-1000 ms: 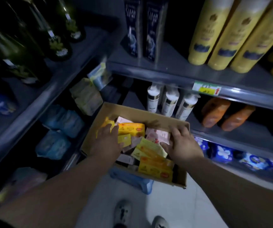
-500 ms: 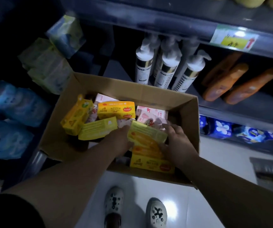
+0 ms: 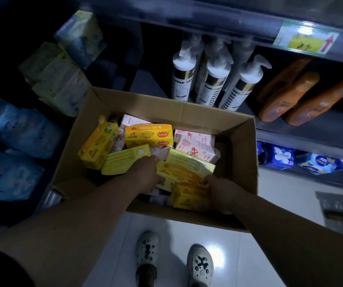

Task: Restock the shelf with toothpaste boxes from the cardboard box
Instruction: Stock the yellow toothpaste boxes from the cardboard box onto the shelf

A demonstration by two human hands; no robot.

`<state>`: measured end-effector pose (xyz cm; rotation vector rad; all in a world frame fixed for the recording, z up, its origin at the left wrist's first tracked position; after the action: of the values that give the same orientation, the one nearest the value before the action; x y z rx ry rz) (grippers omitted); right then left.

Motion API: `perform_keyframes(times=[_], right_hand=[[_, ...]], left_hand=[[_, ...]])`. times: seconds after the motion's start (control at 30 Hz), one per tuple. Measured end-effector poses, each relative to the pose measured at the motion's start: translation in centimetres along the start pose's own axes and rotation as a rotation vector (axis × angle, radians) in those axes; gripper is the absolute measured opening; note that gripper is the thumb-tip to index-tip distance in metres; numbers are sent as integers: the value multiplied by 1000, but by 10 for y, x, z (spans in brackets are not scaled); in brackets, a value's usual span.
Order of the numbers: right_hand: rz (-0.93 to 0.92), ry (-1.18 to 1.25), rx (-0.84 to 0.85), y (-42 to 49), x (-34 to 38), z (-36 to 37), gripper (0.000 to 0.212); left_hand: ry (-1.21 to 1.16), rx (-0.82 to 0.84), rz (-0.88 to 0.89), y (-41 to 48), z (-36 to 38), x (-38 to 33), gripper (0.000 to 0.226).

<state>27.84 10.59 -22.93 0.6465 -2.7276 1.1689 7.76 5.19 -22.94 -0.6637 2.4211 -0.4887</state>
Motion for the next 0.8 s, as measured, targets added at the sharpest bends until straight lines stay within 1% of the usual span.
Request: perform_keyframes(times=[0.07, 0.17, 0.33, 0.4, 0.47, 0.53, 0.7, 0.8], right_hand=[[13, -6, 36, 2, -2, 3, 56], [-28, -97, 110, 1, -2, 5, 37], [-74, -90, 82, 2, 6, 10, 30], [-92, -53, 21, 3, 9, 5, 25], [-94, 58, -65, 3, 8, -3, 22], [-115, 131, -131, 2, 6, -11, 25], [-136, 132, -243, -10, 12, -37, 33], [-191, 206, -344, -26, 25, -65, 27]], left_hand=[[6, -4, 4, -2, -2, 1, 42], [1, -19, 2, -5, -6, 2, 42], [6, -56, -4, -14, -16, 0, 46], [10, -76, 1, -16, -20, -1, 47], [-6, -91, 1, -19, -22, -2, 46], [-26, -104, 2, -22, -23, -2, 44], [-89, -165, 5, -38, -41, -14, 48], [-119, -232, 5, -52, -70, -24, 39]])
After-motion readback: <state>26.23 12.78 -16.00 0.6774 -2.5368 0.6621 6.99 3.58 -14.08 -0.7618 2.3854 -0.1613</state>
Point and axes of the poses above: each hand's wrist, its own y-axis towards the middle knuckle, its own z-axis out of the palm, x = y × z, the point moved 5 cm from there along y, towards the middle knuckle, and after that the axes turned 11 degrees about -x, right-handed, at the moved point
